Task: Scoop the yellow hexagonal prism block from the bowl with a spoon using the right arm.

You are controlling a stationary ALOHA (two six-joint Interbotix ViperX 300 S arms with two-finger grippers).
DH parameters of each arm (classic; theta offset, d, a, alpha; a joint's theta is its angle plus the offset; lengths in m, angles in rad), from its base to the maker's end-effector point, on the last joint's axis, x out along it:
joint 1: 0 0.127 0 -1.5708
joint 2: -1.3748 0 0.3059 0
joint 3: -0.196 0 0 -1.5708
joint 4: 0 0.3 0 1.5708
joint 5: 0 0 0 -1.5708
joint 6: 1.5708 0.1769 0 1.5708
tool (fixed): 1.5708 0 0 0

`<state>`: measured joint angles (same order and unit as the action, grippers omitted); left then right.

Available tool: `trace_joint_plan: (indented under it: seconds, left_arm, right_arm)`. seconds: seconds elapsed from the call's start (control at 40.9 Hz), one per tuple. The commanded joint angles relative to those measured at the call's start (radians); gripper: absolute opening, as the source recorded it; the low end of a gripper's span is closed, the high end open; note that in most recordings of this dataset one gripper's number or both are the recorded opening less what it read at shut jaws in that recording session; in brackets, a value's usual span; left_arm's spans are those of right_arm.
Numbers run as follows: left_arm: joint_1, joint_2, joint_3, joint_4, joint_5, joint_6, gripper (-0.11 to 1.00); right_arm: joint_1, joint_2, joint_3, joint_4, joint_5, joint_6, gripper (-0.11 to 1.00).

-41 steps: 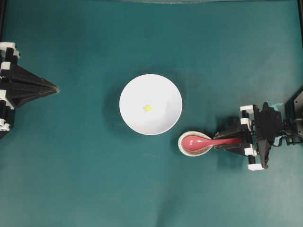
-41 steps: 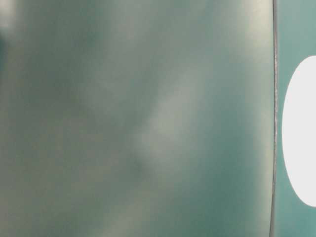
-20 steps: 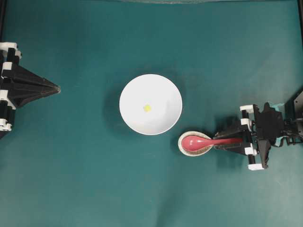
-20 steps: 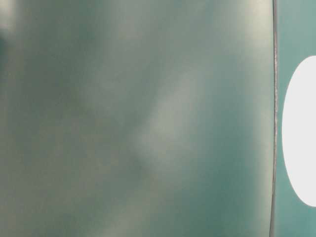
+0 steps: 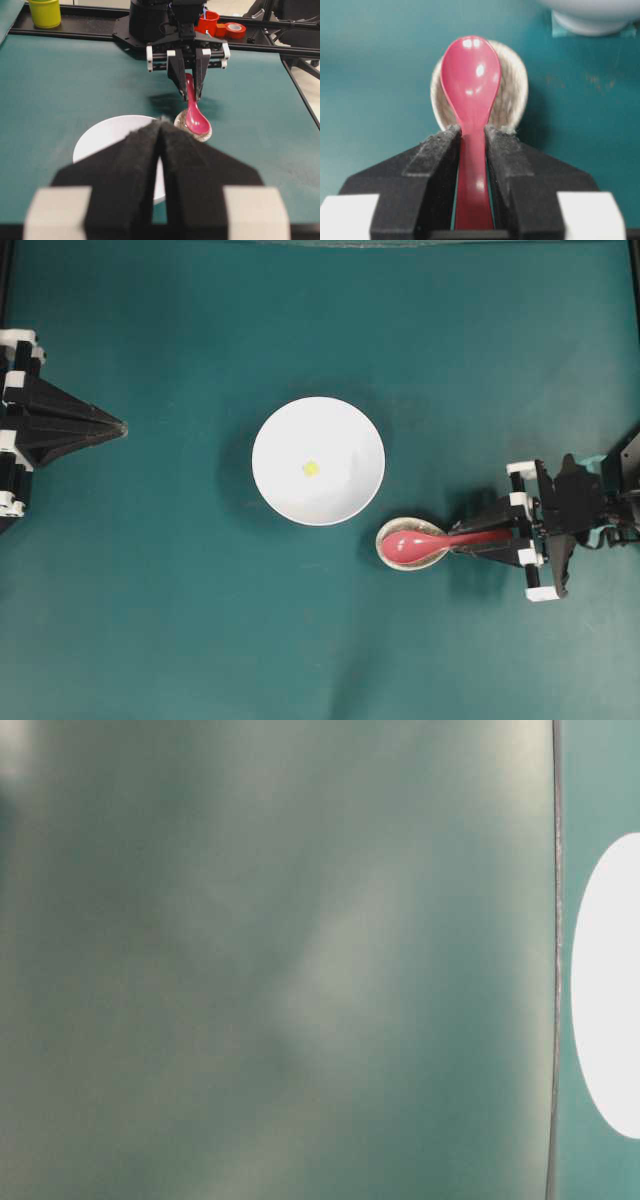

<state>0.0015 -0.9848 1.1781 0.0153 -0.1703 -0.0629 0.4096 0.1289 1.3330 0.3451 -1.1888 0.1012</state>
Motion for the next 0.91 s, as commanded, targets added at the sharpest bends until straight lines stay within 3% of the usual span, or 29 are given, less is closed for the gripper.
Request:
trace_joint_plan:
  seconds: [0.0,0.294,0.685,0.881]
  left_arm:
    - [0.002,0.003,-0.023,0.005,-0.009,-0.002,-0.01]
    - [0.002,-0.002,-0.023,0.005,-0.009,-0.002,-0.01]
    - [0.002,-0.002,-0.025,0.005,-0.008,-0.002,-0.01]
    - [0.002,-0.003,-0.025,0.003,-0.008,-0.002,-0.01]
  right_arm:
    - [0.0,-0.066,-0.002,0.0,0.028,-0.003,0.23]
    - [-0.046,-0.249,-0.035,0.0,0.265,-0.034,0.23]
    - [-0.192,-0.46,-0.221,0.0,0.744,-0.285,0.23]
    - [-0.278,-0.488,-0.347,0.0,0.974,-0.327,0.23]
